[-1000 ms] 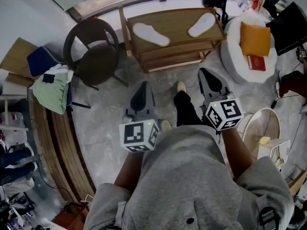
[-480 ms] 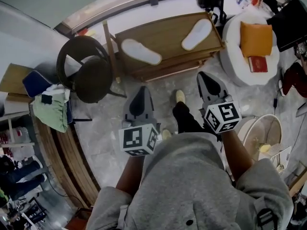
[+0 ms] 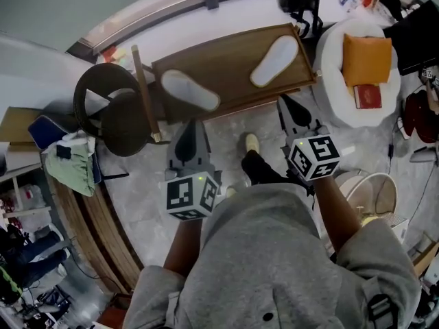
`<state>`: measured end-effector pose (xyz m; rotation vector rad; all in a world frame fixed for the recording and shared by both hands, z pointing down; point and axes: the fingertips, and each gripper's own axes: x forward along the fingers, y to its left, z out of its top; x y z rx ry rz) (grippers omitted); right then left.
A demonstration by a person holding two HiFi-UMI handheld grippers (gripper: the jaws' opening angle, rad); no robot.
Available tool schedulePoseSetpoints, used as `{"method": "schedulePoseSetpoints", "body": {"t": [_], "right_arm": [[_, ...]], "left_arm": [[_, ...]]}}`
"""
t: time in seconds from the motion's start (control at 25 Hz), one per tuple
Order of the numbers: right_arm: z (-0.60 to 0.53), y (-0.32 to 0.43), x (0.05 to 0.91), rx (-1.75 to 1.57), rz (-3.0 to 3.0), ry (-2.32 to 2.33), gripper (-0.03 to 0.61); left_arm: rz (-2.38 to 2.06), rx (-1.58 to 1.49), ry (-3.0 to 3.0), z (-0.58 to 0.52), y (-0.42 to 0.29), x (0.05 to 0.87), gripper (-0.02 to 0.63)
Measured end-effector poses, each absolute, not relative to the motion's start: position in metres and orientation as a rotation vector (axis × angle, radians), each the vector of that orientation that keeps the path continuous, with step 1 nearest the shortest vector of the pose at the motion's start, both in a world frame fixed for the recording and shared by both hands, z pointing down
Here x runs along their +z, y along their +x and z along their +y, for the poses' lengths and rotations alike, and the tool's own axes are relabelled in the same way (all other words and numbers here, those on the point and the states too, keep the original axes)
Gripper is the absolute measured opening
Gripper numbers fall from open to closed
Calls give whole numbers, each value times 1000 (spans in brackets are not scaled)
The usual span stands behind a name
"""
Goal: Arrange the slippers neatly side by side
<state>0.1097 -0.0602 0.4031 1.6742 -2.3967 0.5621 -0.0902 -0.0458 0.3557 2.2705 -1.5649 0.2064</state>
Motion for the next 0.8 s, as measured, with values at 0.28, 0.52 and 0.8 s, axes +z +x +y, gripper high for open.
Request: {"method": "schedulePoseSetpoints", "body": {"t": [0.28, 0.52, 0.8], "right_arm": [[-97, 131, 414, 609, -2397, 1643, 25], [-121, 142, 418, 611, -2417, 1611, 25], [-151, 149, 432, 640, -2451, 1552, 25]], "left_arm": [[-1586, 223, 2238, -76, -67, 360, 15], [-1651, 222, 2213, -96, -65, 358, 14], [-1719, 229, 2181, -116, -63, 356, 14]]}}
